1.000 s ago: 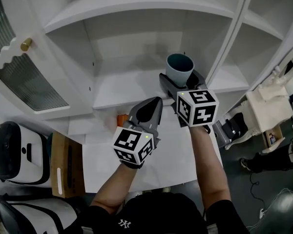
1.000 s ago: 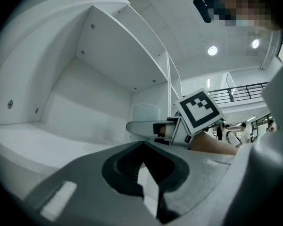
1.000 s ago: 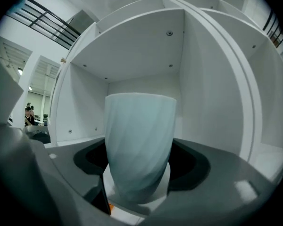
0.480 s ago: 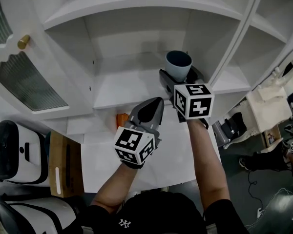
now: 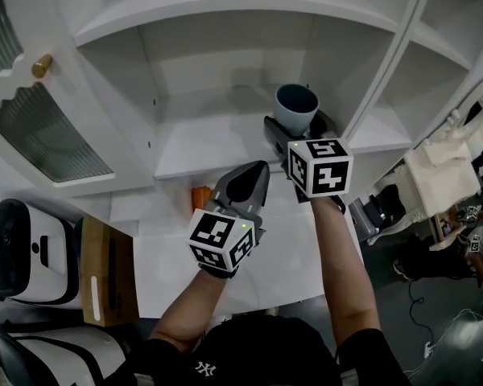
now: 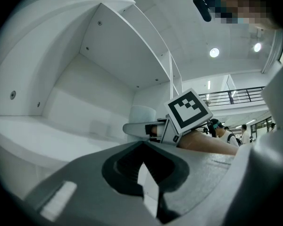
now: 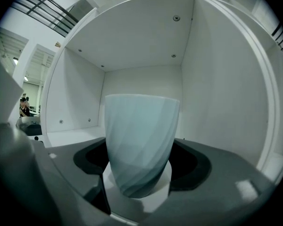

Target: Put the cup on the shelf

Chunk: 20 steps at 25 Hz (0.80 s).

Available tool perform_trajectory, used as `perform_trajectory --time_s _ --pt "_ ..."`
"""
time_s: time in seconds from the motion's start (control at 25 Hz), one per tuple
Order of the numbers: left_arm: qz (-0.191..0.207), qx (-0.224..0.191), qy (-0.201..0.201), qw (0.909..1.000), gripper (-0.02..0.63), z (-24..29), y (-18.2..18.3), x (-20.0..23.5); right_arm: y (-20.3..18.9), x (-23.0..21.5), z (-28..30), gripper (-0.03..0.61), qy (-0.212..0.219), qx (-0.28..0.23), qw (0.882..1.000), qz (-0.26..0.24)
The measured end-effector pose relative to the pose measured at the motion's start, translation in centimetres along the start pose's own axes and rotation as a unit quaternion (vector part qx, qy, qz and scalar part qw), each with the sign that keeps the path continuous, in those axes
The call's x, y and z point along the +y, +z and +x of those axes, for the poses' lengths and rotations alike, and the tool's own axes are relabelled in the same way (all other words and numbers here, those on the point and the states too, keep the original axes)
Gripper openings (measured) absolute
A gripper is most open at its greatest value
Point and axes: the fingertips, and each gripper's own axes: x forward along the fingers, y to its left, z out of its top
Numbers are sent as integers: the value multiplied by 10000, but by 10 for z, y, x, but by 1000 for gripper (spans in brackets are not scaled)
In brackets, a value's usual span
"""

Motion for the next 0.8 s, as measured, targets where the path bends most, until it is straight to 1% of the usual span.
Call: perform_trajectory --time_s 0.04,0.16,0.28,0.52,0.8 --pt "2 5 1 10000 2 0 0 -1 -1 1 0 388 15 7 10000 -24" --pt "6 26 12 10000 2 -1 -1 -2 0 2 -3 414 78 -58 10000 -19" --pt "13 42 28 10000 2 -2 -2 -3 3 1 -8 420 74 -146 9999 6" --pt "48 57 75 9999 2 -6 -2 -7 -4 0 -25 419 89 -171 9997 115" --pt "78 81 141 9998 2 -9 -3 -15 -18 6 -54 417 211 -207 9991 313"
